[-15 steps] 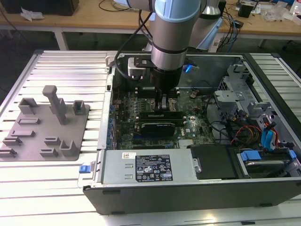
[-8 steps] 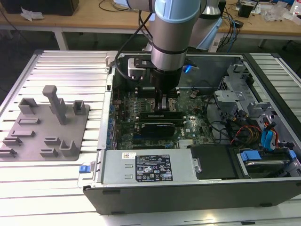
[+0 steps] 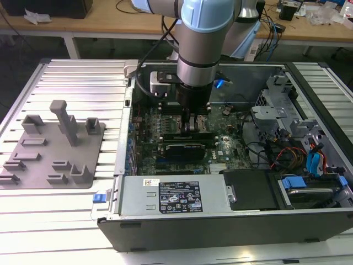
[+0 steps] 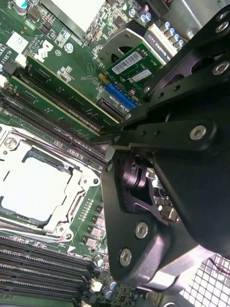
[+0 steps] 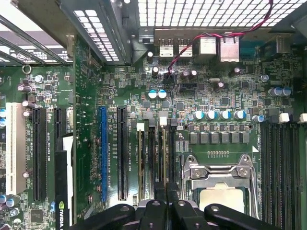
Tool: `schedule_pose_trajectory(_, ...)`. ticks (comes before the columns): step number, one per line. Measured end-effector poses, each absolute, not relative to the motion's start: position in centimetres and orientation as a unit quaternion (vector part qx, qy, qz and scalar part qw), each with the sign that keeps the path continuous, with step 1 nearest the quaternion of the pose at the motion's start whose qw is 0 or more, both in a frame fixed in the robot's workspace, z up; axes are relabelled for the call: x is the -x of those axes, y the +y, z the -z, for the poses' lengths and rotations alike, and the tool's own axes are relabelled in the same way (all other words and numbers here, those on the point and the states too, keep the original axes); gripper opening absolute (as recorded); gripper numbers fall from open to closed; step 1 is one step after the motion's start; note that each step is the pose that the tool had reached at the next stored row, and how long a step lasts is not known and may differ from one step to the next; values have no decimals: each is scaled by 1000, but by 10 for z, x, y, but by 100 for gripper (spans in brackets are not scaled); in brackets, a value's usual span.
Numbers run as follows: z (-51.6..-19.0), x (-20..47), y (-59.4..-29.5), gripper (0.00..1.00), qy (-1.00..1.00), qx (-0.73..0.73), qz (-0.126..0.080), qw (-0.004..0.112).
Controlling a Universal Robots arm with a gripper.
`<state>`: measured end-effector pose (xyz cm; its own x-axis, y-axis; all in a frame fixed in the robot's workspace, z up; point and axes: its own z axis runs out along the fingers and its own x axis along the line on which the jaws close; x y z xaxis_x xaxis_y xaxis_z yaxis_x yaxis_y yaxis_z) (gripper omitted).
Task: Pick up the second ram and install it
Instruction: 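Insert the second ram into the second slot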
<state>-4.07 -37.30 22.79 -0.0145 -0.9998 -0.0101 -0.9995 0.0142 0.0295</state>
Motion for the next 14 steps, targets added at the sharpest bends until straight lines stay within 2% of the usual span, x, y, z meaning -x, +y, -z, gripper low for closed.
schedule_pose_trajectory(12,-226,41,-373,9,-712,-702,14,7)
schedule_pose_trajectory(13,-226,41,-373,10,-712,-702,14,7)
schedule_pose_trajectory(14,-226,41,-373,17,-712,-702,14,7)
